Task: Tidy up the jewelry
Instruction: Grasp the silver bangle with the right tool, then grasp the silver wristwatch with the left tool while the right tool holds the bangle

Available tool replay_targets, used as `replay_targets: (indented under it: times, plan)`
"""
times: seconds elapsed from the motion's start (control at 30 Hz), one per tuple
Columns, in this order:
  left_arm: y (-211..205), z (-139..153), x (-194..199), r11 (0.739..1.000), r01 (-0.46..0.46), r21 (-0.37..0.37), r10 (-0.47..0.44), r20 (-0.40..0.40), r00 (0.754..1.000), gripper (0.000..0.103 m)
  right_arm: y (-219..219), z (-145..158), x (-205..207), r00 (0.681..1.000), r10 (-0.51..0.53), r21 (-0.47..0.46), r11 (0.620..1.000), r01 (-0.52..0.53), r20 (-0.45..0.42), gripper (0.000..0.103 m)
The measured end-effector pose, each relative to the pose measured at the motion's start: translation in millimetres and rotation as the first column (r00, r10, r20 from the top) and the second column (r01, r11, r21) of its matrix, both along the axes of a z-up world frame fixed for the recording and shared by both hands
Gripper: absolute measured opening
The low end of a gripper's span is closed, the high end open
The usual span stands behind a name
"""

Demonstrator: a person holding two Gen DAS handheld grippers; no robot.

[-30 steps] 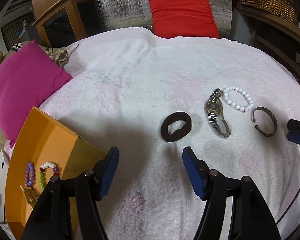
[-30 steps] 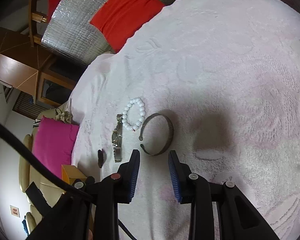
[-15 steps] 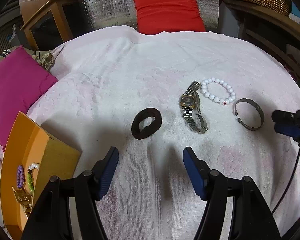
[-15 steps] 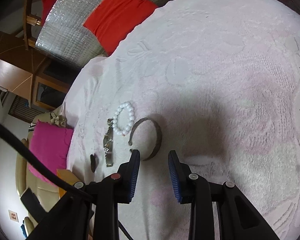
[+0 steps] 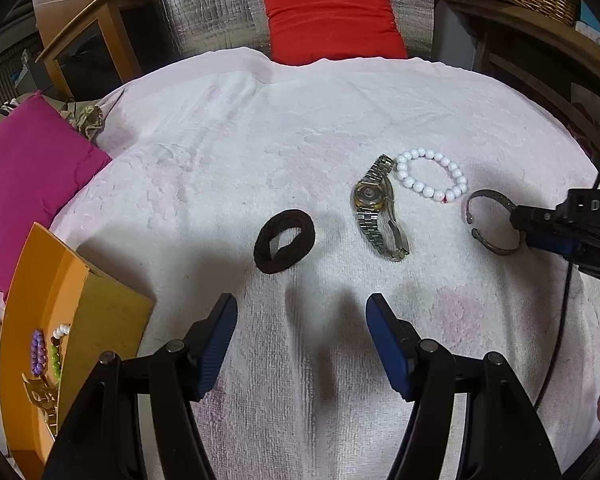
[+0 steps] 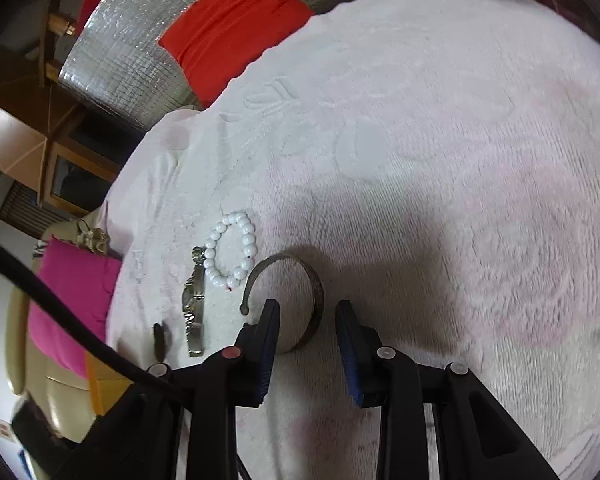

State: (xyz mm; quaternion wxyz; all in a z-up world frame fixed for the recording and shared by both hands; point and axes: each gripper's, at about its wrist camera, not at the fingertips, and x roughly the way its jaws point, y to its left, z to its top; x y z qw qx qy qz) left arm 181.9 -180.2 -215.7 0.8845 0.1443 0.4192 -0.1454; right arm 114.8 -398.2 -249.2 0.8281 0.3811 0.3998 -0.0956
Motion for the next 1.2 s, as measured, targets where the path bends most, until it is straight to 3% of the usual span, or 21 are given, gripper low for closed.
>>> replay_targets:
  times: [0.03,0.1,0.2,0.37,0.7,1.0,1.1,1.17,1.2]
  plan:
    - [-0.8,0.0,-0.1,1.0,0.002,-0.002,-0.002,0.0,1.0,0.068,1.0,0.1,1.0,1.0,0.002,-0.019,1.0,-0.002,-0.005,0.03]
    - [-1.9,0.7,0.0,1.0,0.007,-0.01,-0.007,0.005,1.0,0.068,3.5,1.0,2.9,1.0,0.001,-0.078,0.997,-0.003,-0.019,0.016]
    - [-4.4,2.1,1.7,0.999,0.016,-0.033,-0.015,0.007,1.0,0.068,5.6,2.0,1.8,1.0,-0.003,-0.129,0.992,-0.001,-0.031,0.01]
    - [-9.6,2.8,9.6,0.994,0.028,-0.108,-0.029,-0.013,0.999,0.068,2.0,4.8,-6.5,1.0,-0.004,-0.135,0.991,-0.001,-0.031,0.009]
    - [-30.1,-9.3,28.8,0.978,0.041,-0.205,-0.06,-0.085,0.995,0.068,-11.2,-0.8,-19.9,0.999,0.007,-0.054,0.998,-0.009,-0.036,0.009]
    - [-44.2,-20.6,43.3,0.979,0.031,-0.199,-0.047,-0.074,0.996,0.067,-8.9,-2.7,-20.5,0.999,0.015,-0.046,0.999,-0.017,-0.038,0.009]
    - [-48.5,-21.0,43.5,0.983,0.046,-0.177,-0.056,-0.047,0.997,0.049,-10.0,-2.8,-20.4,0.999,0.016,-0.04,0.999,-0.017,-0.039,0.009]
    - [-50.1,-19.9,42.4,0.982,0.067,-0.175,-0.075,-0.038,0.996,0.03,-10.3,-3.0,-20.1,0.999,0.018,-0.039,0.999,-0.02,-0.04,0.009]
    - [-51.0,-19.4,42.1,0.983,0.074,-0.169,-0.081,-0.036,0.996,0.027,-10.8,-3.3,-19.6,0.999,0.018,-0.037,0.999,-0.02,-0.04,0.009]
